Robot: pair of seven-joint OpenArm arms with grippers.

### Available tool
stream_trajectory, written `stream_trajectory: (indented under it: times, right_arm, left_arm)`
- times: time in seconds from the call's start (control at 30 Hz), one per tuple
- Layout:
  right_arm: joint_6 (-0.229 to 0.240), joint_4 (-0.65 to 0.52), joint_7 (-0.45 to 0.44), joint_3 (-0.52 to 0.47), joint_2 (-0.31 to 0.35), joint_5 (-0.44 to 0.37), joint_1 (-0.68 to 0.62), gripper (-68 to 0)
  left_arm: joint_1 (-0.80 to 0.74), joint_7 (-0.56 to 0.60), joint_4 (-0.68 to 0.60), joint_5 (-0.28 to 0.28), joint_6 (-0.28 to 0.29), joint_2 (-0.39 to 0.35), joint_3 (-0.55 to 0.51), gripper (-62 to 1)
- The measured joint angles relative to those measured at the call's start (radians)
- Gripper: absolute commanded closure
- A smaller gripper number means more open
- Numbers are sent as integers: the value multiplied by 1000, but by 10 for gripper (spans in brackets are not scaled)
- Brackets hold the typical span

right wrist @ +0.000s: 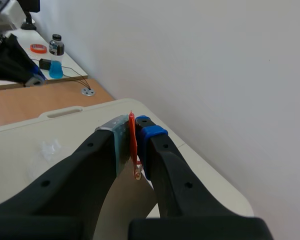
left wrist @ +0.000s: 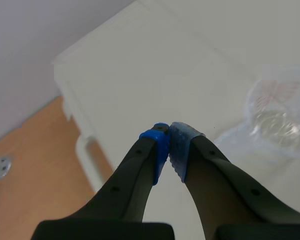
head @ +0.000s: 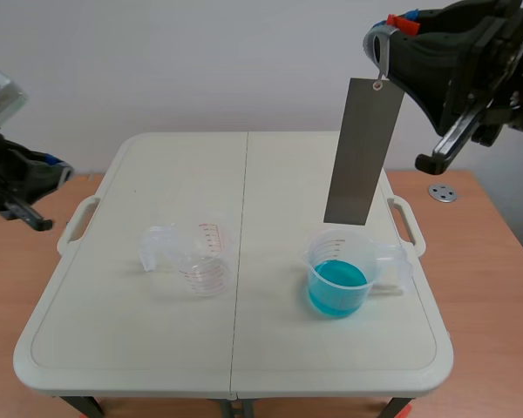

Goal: Hold the metal plate by the orange handle, dip it into the blue solution, take it out and point at it, then put the plate back in the beaker on the left.
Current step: 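Raise the plate and point at it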

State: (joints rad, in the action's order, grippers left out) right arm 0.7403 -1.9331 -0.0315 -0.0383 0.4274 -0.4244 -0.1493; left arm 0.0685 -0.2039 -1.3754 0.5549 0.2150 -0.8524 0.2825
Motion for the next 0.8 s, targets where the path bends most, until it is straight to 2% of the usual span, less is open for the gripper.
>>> stream_trajectory:
  times: [0.13,0.3,0.53,0.8]
  right_arm:
    - [0,0,0,0,0,0,2,-11]
    - [0,0,0,0,0,0,7,-11]
    - [-1,0,1,8,0,-4,77,-11]
    - [0,0,53,76,-18,-4,150,-11]
  left_arm:
    - [-156,22,0,61,-57,-123,-108,-19]
    - [-367,22,0,68,-108,-214,-219,-19]
    - [-631,22,0,42,-171,-227,-251,-19]
    - [-874,51,0,-20,-178,-201,-251,-19]
